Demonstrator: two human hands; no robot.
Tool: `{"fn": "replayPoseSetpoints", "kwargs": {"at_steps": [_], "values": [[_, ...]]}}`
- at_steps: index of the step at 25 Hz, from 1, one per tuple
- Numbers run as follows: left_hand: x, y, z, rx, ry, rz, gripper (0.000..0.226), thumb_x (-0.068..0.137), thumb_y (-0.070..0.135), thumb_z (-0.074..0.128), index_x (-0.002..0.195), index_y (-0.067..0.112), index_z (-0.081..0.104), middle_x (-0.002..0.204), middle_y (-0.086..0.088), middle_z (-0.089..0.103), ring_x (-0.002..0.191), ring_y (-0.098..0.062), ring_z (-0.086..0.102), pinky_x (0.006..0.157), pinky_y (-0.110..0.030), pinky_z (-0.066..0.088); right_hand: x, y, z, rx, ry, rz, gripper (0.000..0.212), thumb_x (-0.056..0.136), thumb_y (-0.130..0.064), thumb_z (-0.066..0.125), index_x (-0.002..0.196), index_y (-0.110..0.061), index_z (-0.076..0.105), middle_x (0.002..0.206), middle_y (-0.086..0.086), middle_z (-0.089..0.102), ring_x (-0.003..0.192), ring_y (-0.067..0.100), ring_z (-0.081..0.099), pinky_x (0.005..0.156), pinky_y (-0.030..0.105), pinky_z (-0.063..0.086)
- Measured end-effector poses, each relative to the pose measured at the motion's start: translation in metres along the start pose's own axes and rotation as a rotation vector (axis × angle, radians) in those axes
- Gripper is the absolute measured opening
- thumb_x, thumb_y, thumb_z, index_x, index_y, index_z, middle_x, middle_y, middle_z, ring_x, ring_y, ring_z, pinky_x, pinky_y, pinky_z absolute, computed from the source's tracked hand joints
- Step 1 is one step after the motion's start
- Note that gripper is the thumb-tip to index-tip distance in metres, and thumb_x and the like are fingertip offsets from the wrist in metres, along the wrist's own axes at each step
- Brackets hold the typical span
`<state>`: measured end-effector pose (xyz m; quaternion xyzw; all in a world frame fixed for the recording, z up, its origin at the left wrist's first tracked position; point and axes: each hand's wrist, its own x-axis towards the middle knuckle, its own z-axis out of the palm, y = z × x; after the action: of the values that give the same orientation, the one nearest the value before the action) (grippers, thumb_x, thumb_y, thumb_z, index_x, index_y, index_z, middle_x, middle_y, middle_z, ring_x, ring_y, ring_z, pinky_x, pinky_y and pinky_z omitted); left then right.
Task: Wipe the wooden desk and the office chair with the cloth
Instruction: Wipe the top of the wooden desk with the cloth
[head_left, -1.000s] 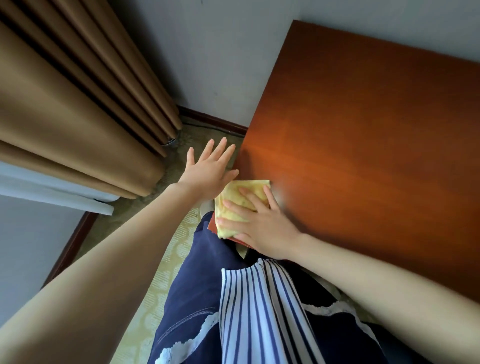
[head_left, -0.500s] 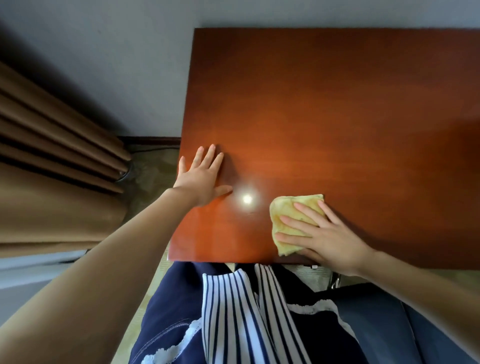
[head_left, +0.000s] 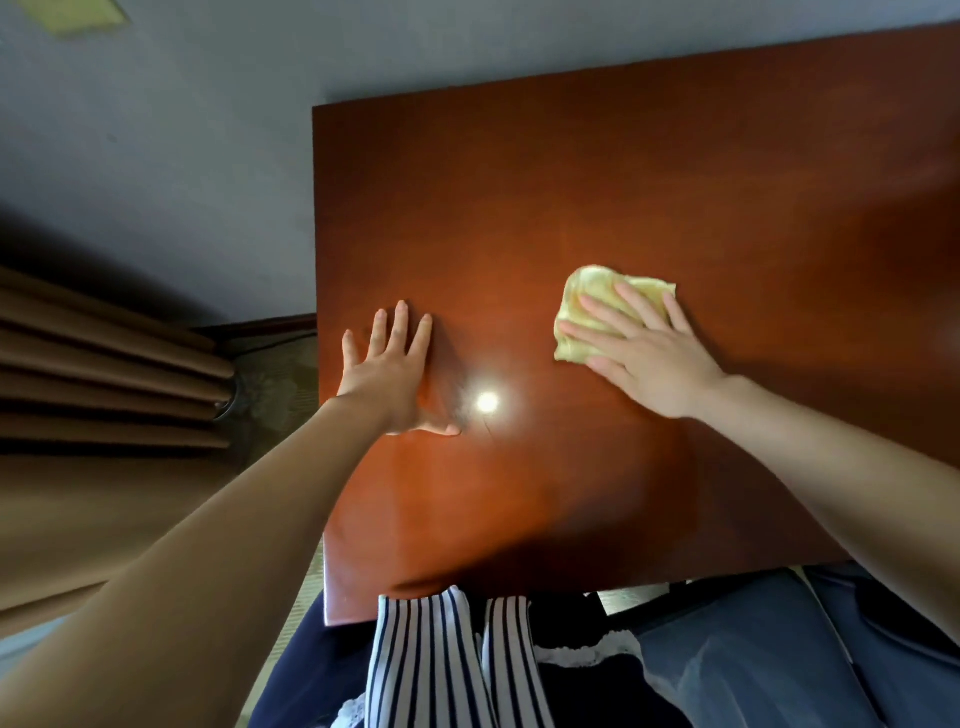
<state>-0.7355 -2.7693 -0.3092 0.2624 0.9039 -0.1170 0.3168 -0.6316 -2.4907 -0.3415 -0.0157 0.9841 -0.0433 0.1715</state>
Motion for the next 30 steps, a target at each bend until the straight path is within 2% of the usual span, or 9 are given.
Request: {"fn": "replayPoseSetpoints", "kwargs": {"at_steps": [8, 11, 15, 18, 22, 26, 30], "values": [[0.009, -0.008, -0.011, 0.070, -0.057, 0.056, 0.139, 0.059, 0.077, 0.065, 0.146, 0.017, -0.024, 0.153, -0.012, -0.029, 0.143, -0.032, -0.017, 0.114, -0.054, 0.000, 0.133, -0.007, -0.047, 0.208, -0.108, 0.323, 0.047, 0.100, -0.050, 0.018, 0.143, -0.055, -0.001, 0.157, -0.015, -0.012, 0.143, 0.029, -0.018, 0.111, 0.063, -0.003], [0.009, -0.009, -0.012, 0.062, -0.066, 0.057, 0.137, 0.060, 0.075, 0.066, 0.147, 0.017, -0.024, 0.153, -0.011, -0.029, 0.144, -0.032, -0.017, 0.114, -0.054, 0.000, 0.143, -0.038, -0.048, 0.221, -0.110, 0.279, 0.047, 0.100, -0.049, 0.019, 0.143, -0.055, 0.001, 0.158, -0.013, -0.012, 0.143, 0.031, -0.019, 0.110, 0.064, -0.006], [0.011, -0.019, -0.015, -0.005, -0.076, 0.089, 0.130, 0.064, 0.071, 0.067, 0.148, 0.023, -0.019, 0.155, -0.006, -0.026, 0.145, -0.027, -0.015, 0.114, -0.055, 0.003, 0.103, -0.079, -0.027, 0.111, -0.023, -0.012, 0.046, 0.099, -0.050, 0.022, 0.142, -0.057, 0.006, 0.158, -0.015, -0.007, 0.143, 0.028, -0.018, 0.111, 0.063, -0.007], [0.011, -0.027, -0.017, -0.004, -0.028, 0.107, 0.117, 0.070, 0.070, 0.063, 0.150, 0.027, -0.010, 0.158, -0.003, -0.019, 0.146, -0.024, -0.008, 0.114, -0.055, 0.003, 0.056, -0.100, -0.002, 0.080, 0.018, -0.140, 0.045, 0.098, -0.052, 0.023, 0.142, -0.057, 0.012, 0.158, -0.016, -0.006, 0.143, 0.025, -0.020, 0.111, 0.062, -0.009], [0.008, -0.020, -0.016, 0.065, 0.009, 0.114, 0.107, 0.074, 0.071, 0.058, 0.151, 0.030, -0.004, 0.159, -0.005, -0.012, 0.146, -0.027, -0.002, 0.114, -0.055, 0.003, -0.005, -0.117, 0.024, 0.054, 0.071, -0.159, 0.045, 0.097, -0.051, 0.030, 0.142, -0.053, 0.022, 0.158, -0.015, 0.009, 0.144, 0.023, -0.014, 0.113, 0.058, -0.008], [-0.004, 0.016, -0.003, 0.031, 0.035, 0.223, 0.109, 0.075, 0.067, 0.060, 0.151, 0.028, -0.007, 0.157, -0.003, -0.020, 0.145, -0.025, -0.012, 0.115, -0.054, 0.001, -0.061, -0.123, 0.040, 0.113, 0.090, -0.198, 0.043, 0.097, -0.049, 0.038, 0.139, -0.048, 0.035, 0.156, -0.013, 0.020, 0.146, 0.022, -0.003, 0.115, 0.053, -0.004], [-0.018, 0.049, 0.013, 0.005, 0.050, 0.329, 0.117, 0.071, 0.069, 0.063, 0.150, 0.028, -0.013, 0.154, 0.000, -0.029, 0.143, -0.024, -0.022, 0.114, -0.053, -0.004, -0.119, -0.111, 0.056, 0.235, 0.176, -0.077, 0.039, 0.094, -0.043, 0.049, 0.132, -0.038, 0.053, 0.147, -0.008, 0.040, 0.144, 0.023, 0.020, 0.116, 0.050, 0.016]]}}
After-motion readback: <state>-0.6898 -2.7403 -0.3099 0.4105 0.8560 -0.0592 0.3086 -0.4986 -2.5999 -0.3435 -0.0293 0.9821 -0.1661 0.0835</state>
